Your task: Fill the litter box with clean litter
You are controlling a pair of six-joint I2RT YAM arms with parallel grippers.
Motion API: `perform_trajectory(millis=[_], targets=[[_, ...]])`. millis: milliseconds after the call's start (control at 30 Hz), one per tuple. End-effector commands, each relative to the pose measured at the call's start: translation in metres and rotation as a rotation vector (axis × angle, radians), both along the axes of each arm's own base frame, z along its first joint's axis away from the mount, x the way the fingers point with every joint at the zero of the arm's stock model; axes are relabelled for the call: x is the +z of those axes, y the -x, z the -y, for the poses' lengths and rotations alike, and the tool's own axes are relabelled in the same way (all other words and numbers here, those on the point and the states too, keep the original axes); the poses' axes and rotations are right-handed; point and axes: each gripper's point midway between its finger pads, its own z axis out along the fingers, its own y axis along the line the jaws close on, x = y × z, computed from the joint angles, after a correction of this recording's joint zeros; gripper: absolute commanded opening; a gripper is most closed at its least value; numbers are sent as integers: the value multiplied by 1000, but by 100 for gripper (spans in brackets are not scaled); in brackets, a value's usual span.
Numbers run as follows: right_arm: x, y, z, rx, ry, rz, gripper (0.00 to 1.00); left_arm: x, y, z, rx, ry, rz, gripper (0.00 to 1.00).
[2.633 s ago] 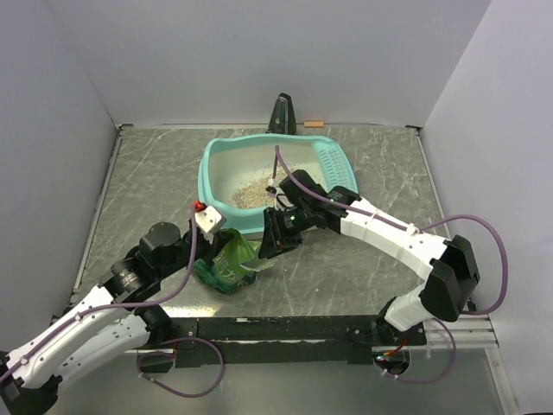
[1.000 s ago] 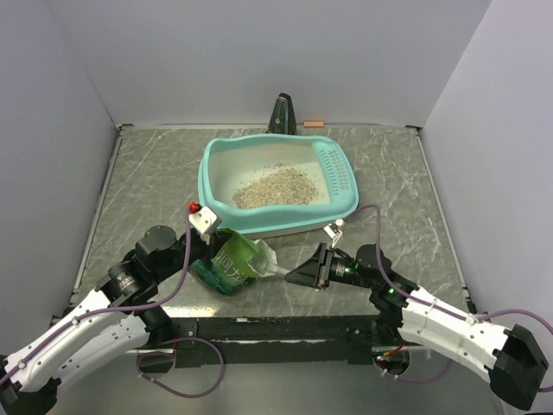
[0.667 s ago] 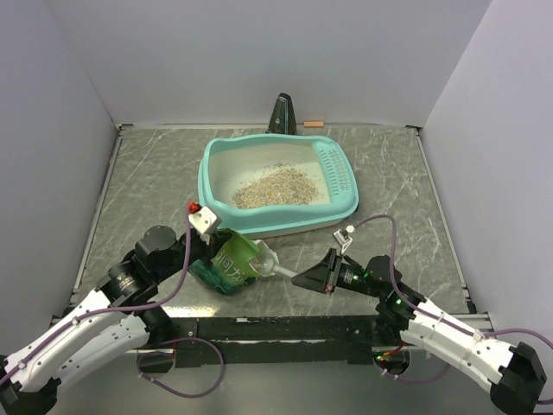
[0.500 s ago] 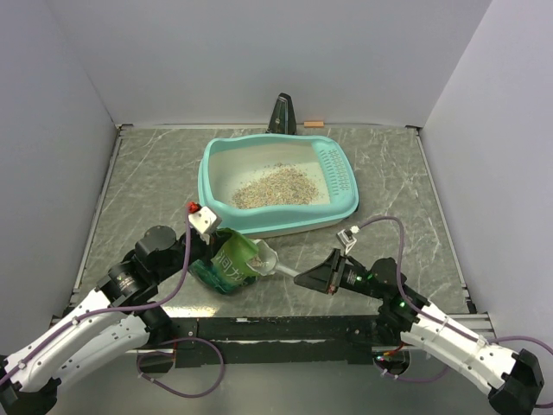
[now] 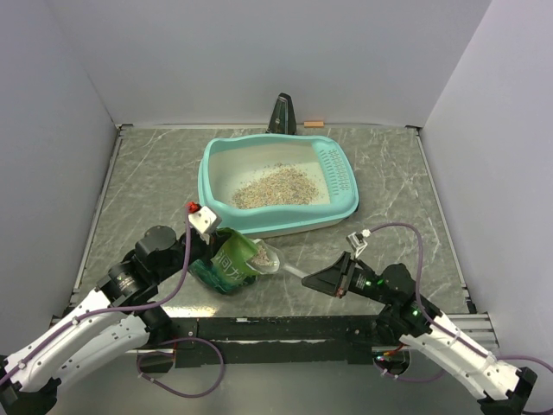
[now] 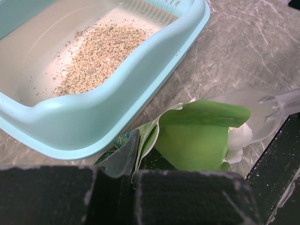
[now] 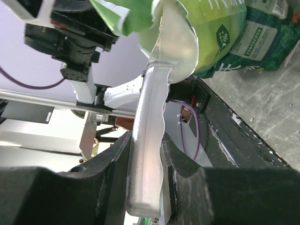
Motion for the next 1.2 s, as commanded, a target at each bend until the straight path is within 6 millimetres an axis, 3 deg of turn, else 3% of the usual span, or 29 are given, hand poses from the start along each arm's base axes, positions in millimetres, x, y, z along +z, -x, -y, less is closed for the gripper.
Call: perform_trajectory(millis=[0, 300, 500, 867, 1167], targets=[[40, -2, 12, -61, -76, 89, 0, 2, 2, 6, -18, 26, -7, 1], [27, 3, 16, -54, -66, 51, 0, 6, 1, 0, 10, 47, 14, 1], [33, 9, 22, -57, -76, 65, 0, 11, -1, -8, 54, 63, 38, 1], [53, 14, 35, -87, -76, 89, 0, 20, -4, -23, 127, 92, 67, 1], [86, 14, 44, -132, -116, 126, 0, 20, -4, -23, 126, 91, 68, 1]])
